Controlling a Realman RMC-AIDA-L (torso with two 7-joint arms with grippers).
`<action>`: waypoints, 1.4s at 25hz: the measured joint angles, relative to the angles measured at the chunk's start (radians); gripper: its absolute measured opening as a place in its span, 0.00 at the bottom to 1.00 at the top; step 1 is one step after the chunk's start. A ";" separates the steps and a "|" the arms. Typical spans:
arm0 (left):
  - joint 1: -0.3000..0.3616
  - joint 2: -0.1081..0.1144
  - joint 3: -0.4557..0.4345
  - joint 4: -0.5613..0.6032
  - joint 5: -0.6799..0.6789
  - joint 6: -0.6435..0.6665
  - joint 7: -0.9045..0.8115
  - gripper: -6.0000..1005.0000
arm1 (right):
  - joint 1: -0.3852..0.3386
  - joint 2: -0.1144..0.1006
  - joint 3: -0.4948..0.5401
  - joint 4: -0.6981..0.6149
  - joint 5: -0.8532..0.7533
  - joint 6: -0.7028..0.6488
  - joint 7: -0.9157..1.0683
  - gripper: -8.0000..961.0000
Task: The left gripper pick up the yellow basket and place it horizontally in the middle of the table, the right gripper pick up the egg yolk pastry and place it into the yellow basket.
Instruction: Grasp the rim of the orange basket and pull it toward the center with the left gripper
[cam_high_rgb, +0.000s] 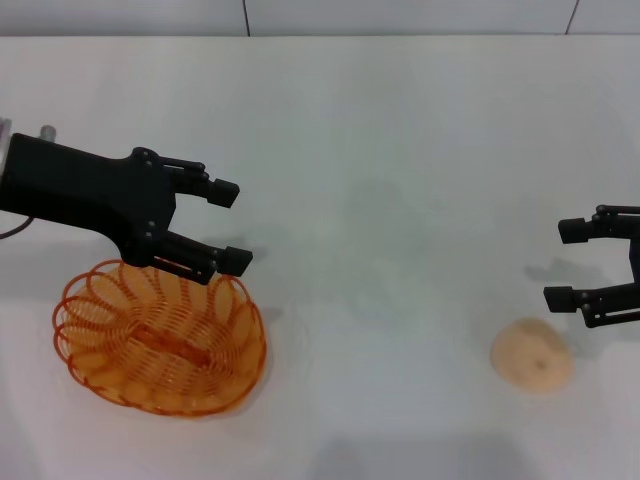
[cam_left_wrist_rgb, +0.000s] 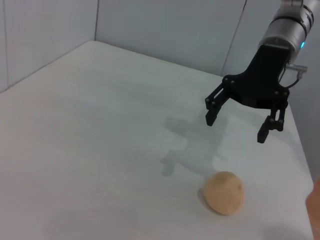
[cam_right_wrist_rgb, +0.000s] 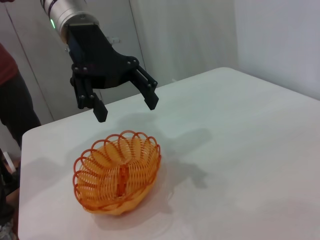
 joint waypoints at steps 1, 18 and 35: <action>0.000 0.000 0.000 0.000 0.000 0.000 0.000 0.88 | 0.000 0.000 0.000 0.000 0.000 0.000 0.000 0.91; -0.001 0.005 -0.004 0.000 0.006 -0.006 -0.016 0.88 | 0.003 0.000 -0.002 -0.002 0.007 0.004 0.000 0.91; -0.072 0.045 0.008 0.140 0.439 0.039 -0.442 0.87 | 0.005 0.004 0.001 0.008 0.024 0.012 0.000 0.91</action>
